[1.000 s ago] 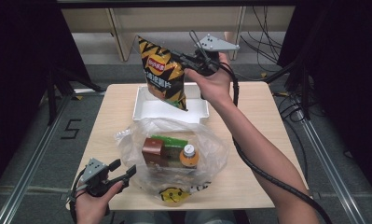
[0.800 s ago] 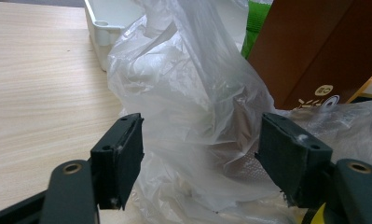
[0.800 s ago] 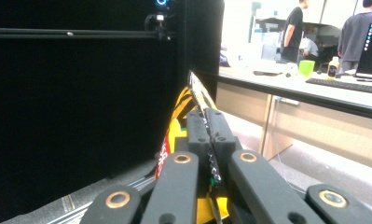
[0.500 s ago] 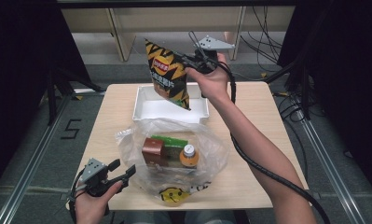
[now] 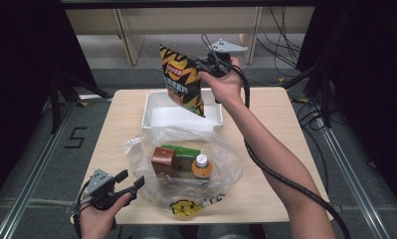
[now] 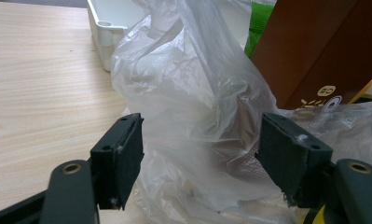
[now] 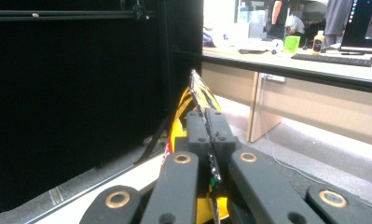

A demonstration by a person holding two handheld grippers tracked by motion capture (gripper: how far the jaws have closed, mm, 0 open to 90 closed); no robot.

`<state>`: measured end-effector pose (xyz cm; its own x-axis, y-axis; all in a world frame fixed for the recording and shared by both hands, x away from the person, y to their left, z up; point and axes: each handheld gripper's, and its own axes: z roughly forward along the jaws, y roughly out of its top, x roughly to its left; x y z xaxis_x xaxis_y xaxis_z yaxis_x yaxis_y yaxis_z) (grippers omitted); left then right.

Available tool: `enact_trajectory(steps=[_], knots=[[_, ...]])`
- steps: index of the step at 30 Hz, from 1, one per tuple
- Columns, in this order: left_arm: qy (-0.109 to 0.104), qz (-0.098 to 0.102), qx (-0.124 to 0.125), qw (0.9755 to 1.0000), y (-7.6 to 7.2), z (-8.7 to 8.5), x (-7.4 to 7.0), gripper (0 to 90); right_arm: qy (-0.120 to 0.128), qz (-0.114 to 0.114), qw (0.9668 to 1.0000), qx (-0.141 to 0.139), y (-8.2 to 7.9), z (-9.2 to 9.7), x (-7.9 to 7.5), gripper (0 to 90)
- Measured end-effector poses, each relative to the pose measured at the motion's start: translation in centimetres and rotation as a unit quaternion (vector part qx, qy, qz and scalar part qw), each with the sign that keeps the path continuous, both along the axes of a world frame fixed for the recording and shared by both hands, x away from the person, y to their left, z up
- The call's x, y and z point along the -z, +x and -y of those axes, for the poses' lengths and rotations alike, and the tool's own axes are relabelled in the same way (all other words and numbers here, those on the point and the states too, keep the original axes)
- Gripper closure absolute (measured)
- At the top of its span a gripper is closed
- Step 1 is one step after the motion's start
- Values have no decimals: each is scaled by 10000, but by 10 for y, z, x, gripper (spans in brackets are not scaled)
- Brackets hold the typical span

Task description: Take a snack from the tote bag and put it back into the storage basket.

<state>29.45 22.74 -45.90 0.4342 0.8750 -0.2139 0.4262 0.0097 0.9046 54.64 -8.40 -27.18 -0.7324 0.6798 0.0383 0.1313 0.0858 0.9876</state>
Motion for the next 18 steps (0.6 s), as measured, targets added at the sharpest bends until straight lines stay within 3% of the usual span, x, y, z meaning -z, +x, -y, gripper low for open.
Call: enact_trajectory(steps=[2, 3, 5, 6, 15, 18], knots=[[25, 59, 87, 9999, 1, 0, 1, 306, -22, -21, 10000, 20, 2, 0, 1, 900], [3, -27, 1, 10000, 0, 1, 1, 306, -33, -3, 10000, 27, 4, 0, 2, 900], [12, 110, 145, 9998, 3, 1, 2, 306, -52, -23, 10000, 26, 5, -1, 4, 900], [-30, -50, -7, 10000, 0, 2, 2, 306, -57, -6, 10000, 51, 6, -2, 5, 900], [12, -56, 16, 10000, -1, 2, 3, 306, -117, -196, 9997, 53, 14, -6, 15, 900], [50, 102, 176, 9998, 2, 0, 5, 306, -161, -146, 9997, 70, 17, -7, 18, 900]])
